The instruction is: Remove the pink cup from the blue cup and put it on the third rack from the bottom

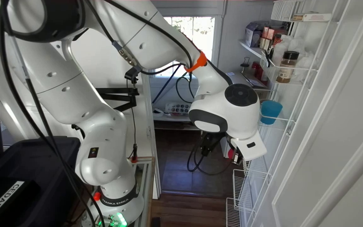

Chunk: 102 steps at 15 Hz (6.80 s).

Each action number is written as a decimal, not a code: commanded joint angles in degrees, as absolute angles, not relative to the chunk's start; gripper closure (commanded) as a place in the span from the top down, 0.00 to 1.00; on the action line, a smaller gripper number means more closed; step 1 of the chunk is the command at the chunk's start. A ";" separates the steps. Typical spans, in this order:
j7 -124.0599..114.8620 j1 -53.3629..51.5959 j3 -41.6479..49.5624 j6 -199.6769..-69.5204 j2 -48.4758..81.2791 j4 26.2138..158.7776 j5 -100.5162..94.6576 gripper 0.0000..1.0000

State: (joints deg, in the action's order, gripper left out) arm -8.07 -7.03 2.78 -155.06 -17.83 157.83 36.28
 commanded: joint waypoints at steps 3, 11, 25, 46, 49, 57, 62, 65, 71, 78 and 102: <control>0.45 -13.99 4.78 -162.05 -12.23 154.94 52.04 0.01; 20.22 -18.94 5.26 -166.10 -2.57 147.80 78.09 0.01; 41.21 -17.60 4.09 -165.26 19.03 129.73 96.11 0.01; 48.43 -17.12 4.48 -160.22 25.00 124.05 92.59 0.01; 48.83 -17.62 4.84 -161.30 25.37 123.84 90.97 0.01; 47.52 -18.62 5.08 -162.73 25.93 124.03 85.55 0.01; 45.88 -18.77 5.52 -163.60 26.13 124.30 83.09 0.01; 46.24 -18.48 5.58 -162.75 25.75 124.56 82.24 0.01; 29.09 -15.52 3.75 -165.42 23.63 128.02 74.07 0.01; 7.79 -11.94 2.78 -156.91 21.28 131.10 54.69 0.01; 5.05 -12.43 -5.11 -171.63 21.77 132.13 55.17 0.05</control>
State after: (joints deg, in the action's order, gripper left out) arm 4.56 -11.37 -4.27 -168.80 22.21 130.68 54.51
